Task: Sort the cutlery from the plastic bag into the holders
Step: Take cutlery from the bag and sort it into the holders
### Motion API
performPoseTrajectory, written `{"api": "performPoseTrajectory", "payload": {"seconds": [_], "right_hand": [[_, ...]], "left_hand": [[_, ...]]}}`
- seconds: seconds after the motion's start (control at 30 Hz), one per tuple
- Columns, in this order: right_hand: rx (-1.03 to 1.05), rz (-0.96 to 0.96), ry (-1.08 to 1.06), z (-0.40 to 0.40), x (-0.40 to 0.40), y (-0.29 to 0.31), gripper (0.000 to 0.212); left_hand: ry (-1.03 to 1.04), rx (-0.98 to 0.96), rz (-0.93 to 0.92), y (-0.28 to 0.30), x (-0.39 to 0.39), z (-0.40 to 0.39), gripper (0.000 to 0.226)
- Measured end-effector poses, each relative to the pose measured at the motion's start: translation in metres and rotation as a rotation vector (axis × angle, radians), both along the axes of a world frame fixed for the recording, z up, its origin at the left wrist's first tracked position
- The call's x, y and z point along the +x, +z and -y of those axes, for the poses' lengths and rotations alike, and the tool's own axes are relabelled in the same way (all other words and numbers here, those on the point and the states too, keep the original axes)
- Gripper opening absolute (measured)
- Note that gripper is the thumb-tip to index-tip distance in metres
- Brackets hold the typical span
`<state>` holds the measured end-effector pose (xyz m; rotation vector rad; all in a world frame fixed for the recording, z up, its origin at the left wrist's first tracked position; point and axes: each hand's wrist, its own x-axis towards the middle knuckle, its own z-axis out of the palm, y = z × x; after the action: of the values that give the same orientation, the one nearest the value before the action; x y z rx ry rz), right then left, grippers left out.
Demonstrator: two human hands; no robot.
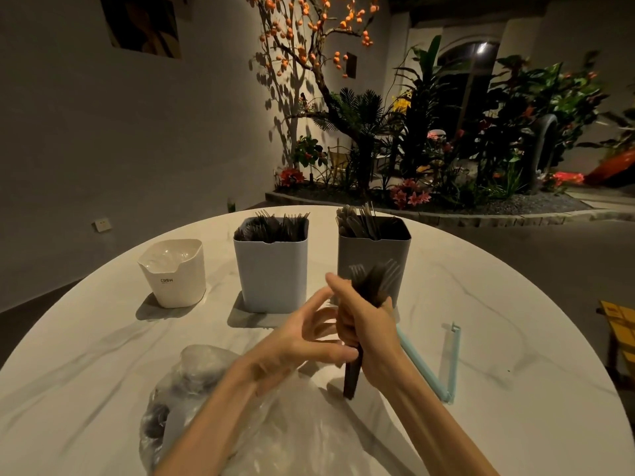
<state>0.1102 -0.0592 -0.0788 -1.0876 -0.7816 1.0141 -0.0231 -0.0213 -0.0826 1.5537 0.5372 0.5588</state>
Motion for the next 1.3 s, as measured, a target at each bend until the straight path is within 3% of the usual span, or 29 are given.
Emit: {"api": "performPoseTrajectory", "payload": {"seconds": [0.07, 0.1, 0.2, 0.27, 0.37, 0.47, 0.57, 0.7, 0.8, 0.87, 0.93, 1.13, 1.3], "right_hand": [[0.054, 0.054, -0.066, -0.002, 0.0, -0.003, 0.116], [0.039, 0.074, -0.086, -0.002, -0.001, -0.004, 0.117], [-0.026, 0.091, 0.05, -0.001, -0.004, -0.012, 0.077], [-0.121, 0.02, 0.103, 0.0, -0.009, -0.018, 0.06], [-0.19, -0.069, 0.084, -0.004, -0.012, -0.017, 0.052], [-0.027, -0.059, 0.091, -0.011, -0.008, 0.021, 0.048], [0.182, 0.013, 0.155, -0.035, -0.001, 0.083, 0.054], [0.31, 0.073, 0.124, -0.079, -0.001, 0.142, 0.056], [0.287, 0.119, 0.071, -0.113, -0.009, 0.15, 0.054], [0.25, 0.134, 0.036, -0.132, -0.013, 0.14, 0.048], [0.189, 0.138, 0.007, -0.15, -0.016, 0.126, 0.043], [0.042, 0.091, -0.004, -0.174, -0.02, 0.097, 0.043], [0.147, 0.489, -0.031, -0.173, -0.027, 0.086, 0.025]], "left_hand": [[-0.043, 0.02, -0.068, -0.008, 0.006, -0.001, 0.079], [-0.028, 0.045, -0.154, -0.016, 0.009, 0.001, 0.073], [0.182, 0.192, -0.369, -0.033, 0.02, 0.003, 0.059], [0.238, 0.275, -0.421, -0.036, 0.02, 0.002, 0.067], [0.253, 0.268, -0.416, -0.037, 0.014, -0.001, 0.064], [0.306, 0.191, -0.314, -0.017, 0.008, -0.001, 0.052], [0.342, 0.369, -0.234, 0.018, -0.004, -0.022, 0.04], [0.787, 0.754, -0.127, 0.062, -0.022, -0.064, 0.023], [0.948, 0.987, -0.386, 0.072, -0.022, -0.096, 0.056], [0.89, 0.965, -0.617, 0.073, -0.017, -0.113, 0.078], [0.814, 0.882, -0.706, 0.069, -0.013, -0.126, 0.078], [0.714, 0.792, -0.564, 0.073, -0.018, -0.135, 0.038], [0.718, 0.738, -0.549, 0.071, -0.019, -0.136, 0.035]]}}
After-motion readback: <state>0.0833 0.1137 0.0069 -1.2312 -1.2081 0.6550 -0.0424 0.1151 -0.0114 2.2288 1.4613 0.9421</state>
